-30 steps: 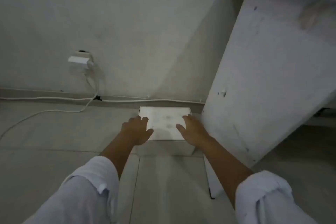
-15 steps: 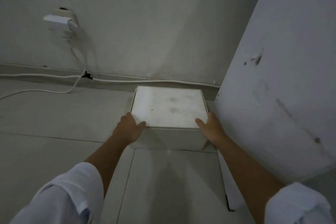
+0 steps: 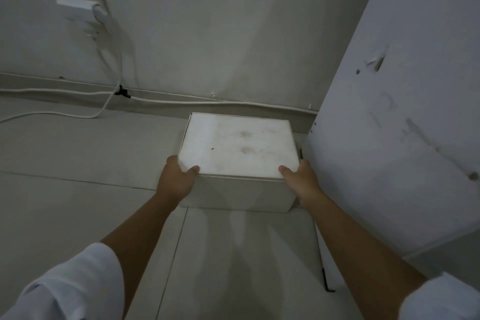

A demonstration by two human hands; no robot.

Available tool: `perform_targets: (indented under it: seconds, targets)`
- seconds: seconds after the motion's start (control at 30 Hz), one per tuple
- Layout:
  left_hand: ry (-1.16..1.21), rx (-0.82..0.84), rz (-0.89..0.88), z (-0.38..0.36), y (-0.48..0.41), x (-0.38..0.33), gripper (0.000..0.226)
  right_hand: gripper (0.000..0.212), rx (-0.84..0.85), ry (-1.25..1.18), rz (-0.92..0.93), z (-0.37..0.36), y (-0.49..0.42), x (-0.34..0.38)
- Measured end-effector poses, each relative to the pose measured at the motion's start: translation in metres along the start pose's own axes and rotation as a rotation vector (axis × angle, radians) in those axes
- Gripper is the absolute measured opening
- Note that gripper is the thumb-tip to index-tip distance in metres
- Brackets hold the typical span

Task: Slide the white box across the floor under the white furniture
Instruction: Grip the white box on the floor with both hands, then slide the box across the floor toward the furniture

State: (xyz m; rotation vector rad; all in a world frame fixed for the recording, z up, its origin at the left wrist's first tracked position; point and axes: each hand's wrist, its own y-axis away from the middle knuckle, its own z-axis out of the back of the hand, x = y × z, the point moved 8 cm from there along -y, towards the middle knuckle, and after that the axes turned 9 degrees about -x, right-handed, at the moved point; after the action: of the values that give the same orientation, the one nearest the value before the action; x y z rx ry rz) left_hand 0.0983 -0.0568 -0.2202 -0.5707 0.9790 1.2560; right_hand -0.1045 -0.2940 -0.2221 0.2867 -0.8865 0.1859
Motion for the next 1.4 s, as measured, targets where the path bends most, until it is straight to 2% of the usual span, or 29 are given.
perform_targets:
  seconds: [0.27,0.57,0.73,0.77,0.9,1.03,1.2,1.33,1.4]
  targets:
    - [-0.009,0.027,0.027,0.053,0.044,0.013,0.057,0.063,0.049,0.041,0.023,0.02,0.064,0.006]
    - [-0.117,0.174,0.03,0.125,0.103,0.028,0.057,0.065,0.047,0.013,-0.033,0.05,0.167,0.007]
    - [-0.15,0.284,0.04,0.148,0.127,0.044,0.081,0.073,0.06,0.022,-0.024,0.064,0.21,-0.006]
    - [-0.167,0.309,0.041,0.149,0.131,0.047,0.08,0.074,0.064,0.022,-0.03,0.065,0.213,-0.009]
    - [-0.203,0.437,-0.005,0.151,0.147,0.051,0.053,0.074,0.068,0.07,-0.041,0.076,0.23,-0.017]
    - [-0.227,0.517,-0.006,0.156,0.165,0.05,0.047,0.091,0.043,0.1,-0.053,0.087,0.242,-0.03]
    - [-0.258,0.53,-0.022,0.155,0.187,0.046,0.034,0.109,0.041,0.128,-0.063,0.101,0.254,-0.055]
    - [-0.312,0.559,-0.029,0.146,0.212,0.046,0.056,0.113,0.08,0.24,-0.033,0.117,0.26,-0.076]
    - [-0.333,0.584,-0.036,0.143,0.226,0.045,0.059,0.114,0.096,0.265,-0.029,0.127,0.262,-0.085]
